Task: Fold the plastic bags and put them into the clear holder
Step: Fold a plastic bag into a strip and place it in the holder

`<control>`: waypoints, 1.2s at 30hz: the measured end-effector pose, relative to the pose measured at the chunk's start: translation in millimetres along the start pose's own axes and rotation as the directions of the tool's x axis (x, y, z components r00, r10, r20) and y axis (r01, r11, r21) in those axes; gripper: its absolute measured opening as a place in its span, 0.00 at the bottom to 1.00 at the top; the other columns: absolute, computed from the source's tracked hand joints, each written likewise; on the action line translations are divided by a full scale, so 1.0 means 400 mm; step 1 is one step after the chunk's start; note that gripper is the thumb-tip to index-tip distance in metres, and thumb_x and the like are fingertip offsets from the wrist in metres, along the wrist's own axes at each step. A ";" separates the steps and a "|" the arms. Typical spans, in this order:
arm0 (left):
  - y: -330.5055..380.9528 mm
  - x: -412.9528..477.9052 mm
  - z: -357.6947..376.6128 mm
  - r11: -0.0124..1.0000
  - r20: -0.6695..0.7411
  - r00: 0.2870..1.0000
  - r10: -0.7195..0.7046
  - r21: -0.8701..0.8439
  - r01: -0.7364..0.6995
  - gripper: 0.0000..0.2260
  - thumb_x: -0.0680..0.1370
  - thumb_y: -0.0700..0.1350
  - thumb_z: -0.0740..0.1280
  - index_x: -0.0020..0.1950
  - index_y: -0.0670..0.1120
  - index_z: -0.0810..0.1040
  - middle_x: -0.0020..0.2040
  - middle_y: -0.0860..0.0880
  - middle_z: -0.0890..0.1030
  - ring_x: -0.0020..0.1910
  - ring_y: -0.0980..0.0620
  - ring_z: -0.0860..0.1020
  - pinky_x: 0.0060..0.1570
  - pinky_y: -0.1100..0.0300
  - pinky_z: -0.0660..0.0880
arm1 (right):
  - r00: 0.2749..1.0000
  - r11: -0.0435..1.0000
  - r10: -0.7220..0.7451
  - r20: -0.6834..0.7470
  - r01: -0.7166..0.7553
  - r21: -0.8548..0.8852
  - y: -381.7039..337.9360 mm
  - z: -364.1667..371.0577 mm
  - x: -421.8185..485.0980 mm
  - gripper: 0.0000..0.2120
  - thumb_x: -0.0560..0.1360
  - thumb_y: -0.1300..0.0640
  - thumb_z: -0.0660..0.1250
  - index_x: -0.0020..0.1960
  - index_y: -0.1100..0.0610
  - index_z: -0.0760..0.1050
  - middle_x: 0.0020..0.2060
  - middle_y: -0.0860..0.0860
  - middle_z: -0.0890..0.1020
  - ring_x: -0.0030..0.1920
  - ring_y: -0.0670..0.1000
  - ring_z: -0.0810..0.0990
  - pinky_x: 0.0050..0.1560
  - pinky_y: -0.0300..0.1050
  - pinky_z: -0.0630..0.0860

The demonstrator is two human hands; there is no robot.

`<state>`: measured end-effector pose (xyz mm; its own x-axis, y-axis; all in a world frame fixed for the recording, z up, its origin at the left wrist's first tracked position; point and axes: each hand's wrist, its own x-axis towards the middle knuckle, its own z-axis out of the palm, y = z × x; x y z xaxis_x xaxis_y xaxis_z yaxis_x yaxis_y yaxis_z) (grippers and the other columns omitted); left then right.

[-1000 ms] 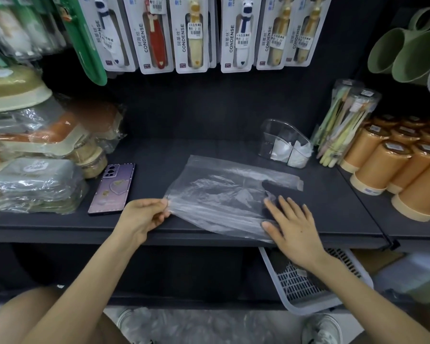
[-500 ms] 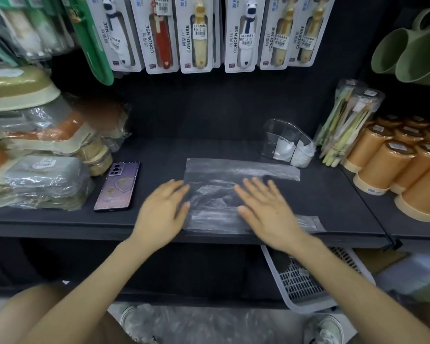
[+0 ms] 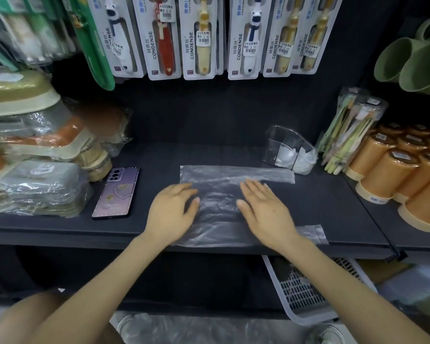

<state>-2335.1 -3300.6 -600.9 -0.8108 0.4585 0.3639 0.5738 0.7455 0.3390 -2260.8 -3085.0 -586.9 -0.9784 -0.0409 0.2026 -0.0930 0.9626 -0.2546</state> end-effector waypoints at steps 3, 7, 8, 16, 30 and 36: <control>-0.011 0.097 0.035 0.983 0.194 0.981 0.016 0.174 -0.050 0.36 0.76 0.59 0.40 0.71 0.39 0.70 0.73 0.41 0.69 0.73 0.42 0.65 0.73 0.50 0.56 | 0.999 0.991 0.036 0.001 -0.036 -0.132 -0.045 0.054 0.121 0.32 0.82 0.42 0.40 0.77 0.62 0.50 0.77 0.58 0.53 0.78 0.53 0.48 0.74 0.43 0.37; -0.052 0.173 0.106 0.947 0.340 0.928 -0.151 0.320 0.036 0.33 0.79 0.58 0.34 0.79 0.41 0.50 0.79 0.45 0.52 0.78 0.48 0.48 0.75 0.54 0.40 | 0.988 0.966 0.106 0.116 -0.075 -0.247 -0.059 0.133 0.246 0.28 0.83 0.47 0.44 0.78 0.63 0.49 0.77 0.60 0.51 0.78 0.54 0.47 0.76 0.50 0.39; -0.058 0.181 0.118 0.946 0.344 0.923 -0.173 0.318 0.058 0.30 0.82 0.57 0.37 0.79 0.41 0.49 0.79 0.45 0.50 0.78 0.49 0.47 0.75 0.54 0.40 | 0.982 0.961 0.125 0.143 -0.084 -0.264 -0.054 0.147 0.263 0.29 0.83 0.46 0.44 0.78 0.63 0.49 0.77 0.60 0.51 0.78 0.54 0.47 0.76 0.51 0.38; -0.092 0.185 0.140 0.956 0.371 0.908 -0.194 0.280 0.089 0.28 0.83 0.59 0.43 0.79 0.45 0.47 0.80 0.49 0.47 0.78 0.52 0.44 0.76 0.54 0.40 | 0.926 0.920 0.322 0.199 -0.256 -0.298 0.122 0.124 0.246 0.32 0.81 0.39 0.41 0.79 0.57 0.49 0.78 0.54 0.52 0.78 0.54 0.47 0.75 0.55 0.39; -0.012 -0.025 0.089 0.989 0.327 0.944 -0.031 0.149 -0.019 0.43 0.67 0.68 0.19 0.75 0.47 0.40 0.76 0.52 0.41 0.74 0.56 0.37 0.71 0.63 0.32 | 0.990 0.991 0.023 0.138 -0.005 -0.134 -0.067 0.126 0.050 0.43 0.74 0.38 0.26 0.76 0.60 0.57 0.76 0.56 0.59 0.77 0.52 0.54 0.75 0.50 0.37; -0.017 -0.022 0.087 0.981 0.345 0.936 -0.064 0.192 -0.004 0.51 0.59 0.70 0.15 0.78 0.50 0.39 0.75 0.54 0.36 0.72 0.59 0.34 0.71 0.61 0.32 | 0.972 0.971 0.176 0.153 -0.146 -0.191 0.096 0.081 -0.035 0.48 0.67 0.34 0.17 0.78 0.55 0.43 0.78 0.52 0.48 0.78 0.50 0.42 0.73 0.48 0.31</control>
<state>-2335.9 -3292.7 -636.6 -0.8360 0.5484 0.0193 0.5437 0.8230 0.1645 -2256.7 -3056.0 -630.1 -0.9960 0.0889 0.0079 0.0877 0.9915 -0.0964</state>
